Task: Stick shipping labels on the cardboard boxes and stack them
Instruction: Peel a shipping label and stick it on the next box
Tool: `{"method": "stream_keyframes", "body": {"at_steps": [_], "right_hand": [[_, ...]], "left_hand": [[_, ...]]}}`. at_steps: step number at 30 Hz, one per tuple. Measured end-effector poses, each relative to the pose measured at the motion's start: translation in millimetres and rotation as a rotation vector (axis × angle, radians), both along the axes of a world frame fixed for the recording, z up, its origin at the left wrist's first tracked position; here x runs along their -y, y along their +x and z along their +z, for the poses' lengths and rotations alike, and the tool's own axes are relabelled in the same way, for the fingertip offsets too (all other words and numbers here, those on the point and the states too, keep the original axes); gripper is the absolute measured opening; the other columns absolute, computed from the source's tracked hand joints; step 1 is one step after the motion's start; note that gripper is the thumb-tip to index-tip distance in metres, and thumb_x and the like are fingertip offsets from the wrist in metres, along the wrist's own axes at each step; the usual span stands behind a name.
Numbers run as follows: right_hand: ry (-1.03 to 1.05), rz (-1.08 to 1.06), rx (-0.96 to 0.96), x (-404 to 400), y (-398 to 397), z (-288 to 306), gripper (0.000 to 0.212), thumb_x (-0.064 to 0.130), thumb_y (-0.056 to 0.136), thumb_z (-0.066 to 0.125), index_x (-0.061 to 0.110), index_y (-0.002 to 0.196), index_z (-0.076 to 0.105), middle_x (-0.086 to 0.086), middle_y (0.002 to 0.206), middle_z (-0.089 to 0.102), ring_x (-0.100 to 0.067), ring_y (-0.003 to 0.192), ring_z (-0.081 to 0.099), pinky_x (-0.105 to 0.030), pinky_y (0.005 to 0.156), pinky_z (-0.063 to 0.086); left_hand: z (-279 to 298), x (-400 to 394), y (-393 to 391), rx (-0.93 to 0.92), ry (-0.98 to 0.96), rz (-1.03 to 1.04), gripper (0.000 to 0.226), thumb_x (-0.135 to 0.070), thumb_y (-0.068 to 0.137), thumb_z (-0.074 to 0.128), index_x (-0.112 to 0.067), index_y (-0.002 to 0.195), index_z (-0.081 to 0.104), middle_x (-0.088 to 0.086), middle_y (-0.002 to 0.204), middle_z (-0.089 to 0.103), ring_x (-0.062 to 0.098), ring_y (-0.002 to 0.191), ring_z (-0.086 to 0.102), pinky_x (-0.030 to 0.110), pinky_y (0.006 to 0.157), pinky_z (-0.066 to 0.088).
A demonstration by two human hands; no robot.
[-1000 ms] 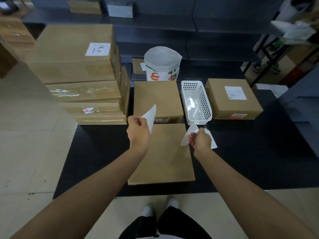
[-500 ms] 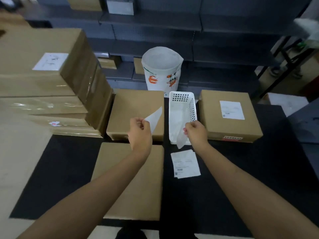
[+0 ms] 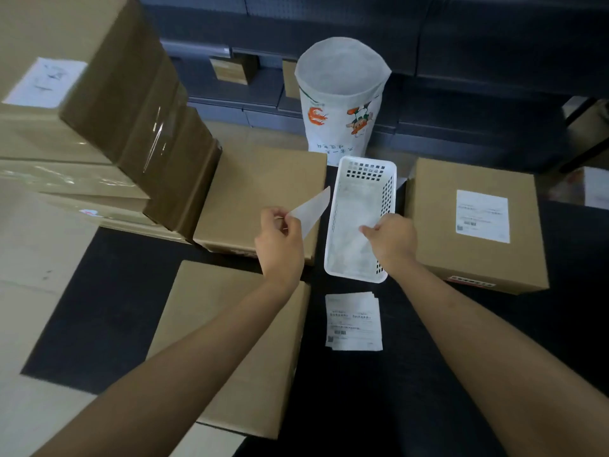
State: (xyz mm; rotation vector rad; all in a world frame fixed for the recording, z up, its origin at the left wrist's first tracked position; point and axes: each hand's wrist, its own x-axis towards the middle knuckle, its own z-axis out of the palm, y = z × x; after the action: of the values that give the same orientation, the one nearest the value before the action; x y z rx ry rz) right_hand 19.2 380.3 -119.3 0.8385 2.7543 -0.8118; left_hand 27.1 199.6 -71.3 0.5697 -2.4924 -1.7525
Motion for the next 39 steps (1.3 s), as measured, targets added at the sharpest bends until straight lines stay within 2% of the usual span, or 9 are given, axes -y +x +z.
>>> {"method": "stream_keyframes", "body": {"at_steps": [4,9,11,16,22,26,31,35,39], "right_hand": [[0.161,0.016,0.012,4.2,-1.0,6.8,0.044,0.052,0.092,0.054,0.009,0.082,0.062,-0.004,0.078,0.063,-0.025,0.075,0.061,-0.029,0.059,0.039],[0.110,-0.084,-0.266,24.8,7.0,16.6,0.042,0.040,0.100,0.042,0.005,0.084,0.061,-0.009,0.083,0.064,-0.027,0.076,0.059,-0.032,0.059,0.039],[-0.005,-0.077,-0.323,42.5,10.3,27.3,0.043,0.039,0.100,0.044,0.004,0.078,0.057,-0.008,0.076,0.062,-0.025,0.068,0.056,-0.031,0.056,0.037],[-0.676,-0.103,-0.365,94.5,22.8,54.4,0.035,0.031,0.098,0.053,-0.001,0.083,0.058,-0.019,0.078,0.066,-0.017,0.048,0.059,-0.025,0.044,0.050],[-0.903,-0.181,-0.329,160.7,47.1,72.7,0.031,0.034,0.099,0.049,0.008,0.086,0.059,-0.013,0.088,0.068,-0.024,0.072,0.068,-0.036,0.076,0.059],[-1.017,-0.286,-0.333,210.3,65.9,84.9,0.038,0.040,0.099,0.046,0.006,0.093,0.062,-0.014,0.091,0.068,-0.025,0.082,0.069,-0.032,0.073,0.060],[-0.956,-0.303,-0.293,251.6,94.1,87.2,0.033,0.036,0.096,0.051,0.012,0.077,0.064,-0.005,0.078,0.071,-0.016,0.074,0.070,-0.022,0.058,0.052],[-0.929,-0.380,-0.250,265.4,119.4,70.7,0.017,0.011,0.089,0.046,0.005,0.086,0.061,-0.010,0.082,0.066,-0.018,0.074,0.065,-0.025,0.060,0.050],[-0.817,-0.418,-0.170,275.2,138.9,51.7,0.023,0.013,0.089,0.043,0.007,0.086,0.064,-0.015,0.091,0.069,-0.023,0.081,0.064,-0.037,0.075,0.051]], "left_hand": [[-0.8,0.5,-1.6,0.009,-0.024,0.003,0.007,-0.018,0.095,0.047,-0.017,0.100,0.052,-0.005,0.069,0.056,0.009,0.056,0.050,0.025,0.053,0.038],[3.3,8.9,1.8,-0.011,-0.023,0.017,0.004,-0.020,0.097,0.045,-0.020,0.099,0.048,-0.002,0.078,0.060,0.009,0.063,0.054,0.020,0.054,0.043],[6.3,14.4,6.3,-0.024,-0.007,0.009,0.004,-0.021,0.097,0.044,-0.021,0.100,0.047,0.000,0.081,0.062,0.012,0.064,0.055,0.028,0.058,0.045],[17.4,40.4,22.3,-0.065,-0.033,-0.061,0.006,-0.023,0.097,0.043,-0.021,0.102,0.046,0.003,0.091,0.064,0.016,0.071,0.056,0.029,0.061,0.042],[33.2,96.9,43.4,-0.144,-0.052,-0.191,0.010,-0.020,0.098,0.046,-0.013,0.105,0.049,-0.011,0.079,0.057,0.003,0.065,0.054,0.026,0.059,0.046],[38.4,144.3,60.1,-0.181,-0.093,-0.352,0.008,-0.023,0.096,0.050,-0.017,0.101,0.052,-0.012,0.079,0.062,0.005,0.070,0.060,0.023,0.059,0.047],[35.4,193.8,85.7,-0.261,-0.249,-0.642,0.014,-0.031,0.092,0.055,-0.021,0.101,0.054,-0.011,0.092,0.065,0.006,0.085,0.062,0.030,0.073,0.052],[21.7,216.0,106.1,-0.302,-0.373,-0.839,0.019,-0.033,0.091,0.056,-0.020,0.104,0.057,-0.003,0.101,0.064,0.011,0.090,0.057,0.032,0.076,0.049],[3.6,230.0,122.3,-0.345,-0.528,-0.922,0.026,-0.039,0.092,0.055,-0.020,0.109,0.059,-0.003,0.112,0.061,0.013,0.099,0.053,0.023,0.078,0.037]]}}
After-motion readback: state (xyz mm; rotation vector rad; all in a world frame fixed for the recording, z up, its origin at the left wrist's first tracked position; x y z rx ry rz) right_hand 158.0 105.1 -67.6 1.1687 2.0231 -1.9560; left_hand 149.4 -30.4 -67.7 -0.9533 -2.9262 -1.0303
